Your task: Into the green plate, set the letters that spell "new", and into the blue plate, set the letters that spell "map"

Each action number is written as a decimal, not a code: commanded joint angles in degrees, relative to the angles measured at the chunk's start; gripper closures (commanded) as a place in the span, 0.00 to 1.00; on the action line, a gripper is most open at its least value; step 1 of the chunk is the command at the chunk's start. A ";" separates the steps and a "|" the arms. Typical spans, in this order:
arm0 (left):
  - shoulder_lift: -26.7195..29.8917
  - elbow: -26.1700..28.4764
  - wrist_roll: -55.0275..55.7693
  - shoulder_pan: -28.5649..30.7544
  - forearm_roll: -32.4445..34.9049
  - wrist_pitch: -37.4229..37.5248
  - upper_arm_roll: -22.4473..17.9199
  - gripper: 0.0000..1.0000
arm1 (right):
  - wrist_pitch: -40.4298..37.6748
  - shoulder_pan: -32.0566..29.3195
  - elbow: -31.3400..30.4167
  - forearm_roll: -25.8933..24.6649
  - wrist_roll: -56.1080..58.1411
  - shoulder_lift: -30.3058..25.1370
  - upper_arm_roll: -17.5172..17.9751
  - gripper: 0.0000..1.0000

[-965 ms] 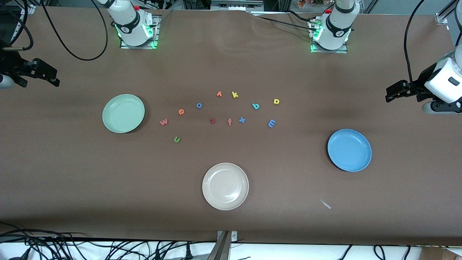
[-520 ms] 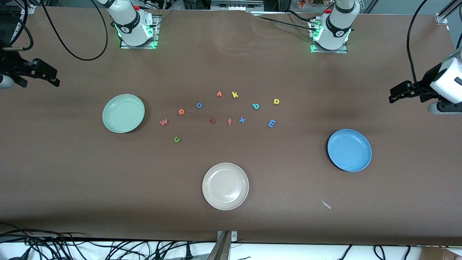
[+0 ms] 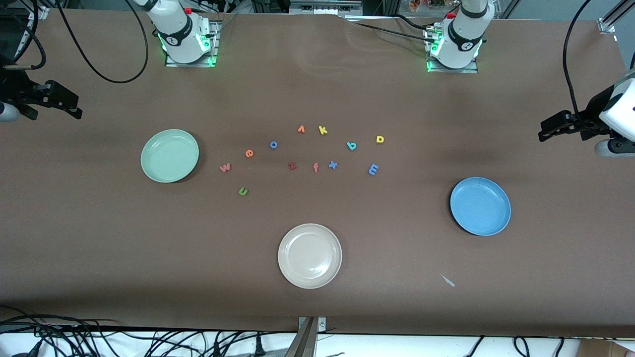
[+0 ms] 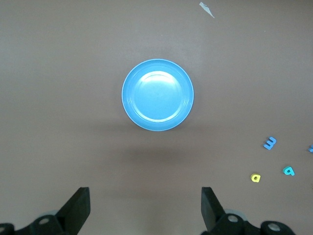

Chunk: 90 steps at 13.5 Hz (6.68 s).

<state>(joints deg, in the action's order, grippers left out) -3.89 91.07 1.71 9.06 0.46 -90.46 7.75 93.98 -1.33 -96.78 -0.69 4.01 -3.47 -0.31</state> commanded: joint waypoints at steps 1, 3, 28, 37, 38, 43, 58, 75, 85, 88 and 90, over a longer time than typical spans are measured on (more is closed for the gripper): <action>0.11 0.07 -1.62 0.52 -1.77 -0.15 -0.54 0.00 | -0.20 -0.16 -0.34 0.69 -0.40 -0.40 0.22 0.00; 0.11 0.16 -1.53 0.52 -1.86 -0.15 -0.46 0.00 | -0.20 -0.16 -0.34 0.69 -0.49 -0.40 0.22 0.00; 0.11 0.24 -1.62 0.52 -1.86 0.28 -0.19 0.00 | -0.20 -0.16 -0.26 0.77 -0.23 -0.22 0.22 0.00; 0.11 0.33 -1.62 0.52 -1.77 0.29 -0.19 0.00 | -0.20 -0.16 -0.34 0.77 -0.14 -0.22 -0.04 0.00; 0.11 0.33 -1.62 0.52 -1.77 0.29 -0.19 0.00 | -0.20 -0.16 -0.34 0.77 -0.05 -0.22 -0.04 0.00; 0.11 0.33 -1.62 0.52 -1.77 0.29 -0.19 0.00 | -0.20 -0.16 -0.34 0.77 -0.14 -0.22 0.13 0.00; 0.11 0.42 -1.62 0.52 -1.86 0.20 -0.19 0.00 | -0.20 -0.16 -0.26 0.77 0.04 -0.22 0.05 0.00; 0.02 0.33 -1.62 0.52 -1.86 0.11 -0.19 0.00 | -0.20 -0.16 -0.26 0.77 -0.05 -0.22 0.22 0.00; 0.02 0.33 -1.62 0.52 -1.86 0.02 -0.19 0.00 | -0.29 -0.16 -0.26 0.77 -0.58 -0.31 0.22 0.00; 0.02 0.33 -1.62 0.52 -1.86 0.02 -0.19 0.00 | -0.90 1.93 -0.34 -0.01 -0.49 0.04 1.62 0.00; 0.02 0.33 -1.62 0.52 -1.86 0.02 -0.19 0.00 | -4.75 2.12 -0.17 -0.02 -0.75 3.71 1.72 0.00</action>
<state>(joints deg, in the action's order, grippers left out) -4.17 91.29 1.70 9.20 0.42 -90.43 7.62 91.64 0.28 -97.05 -0.68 3.93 -2.63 1.12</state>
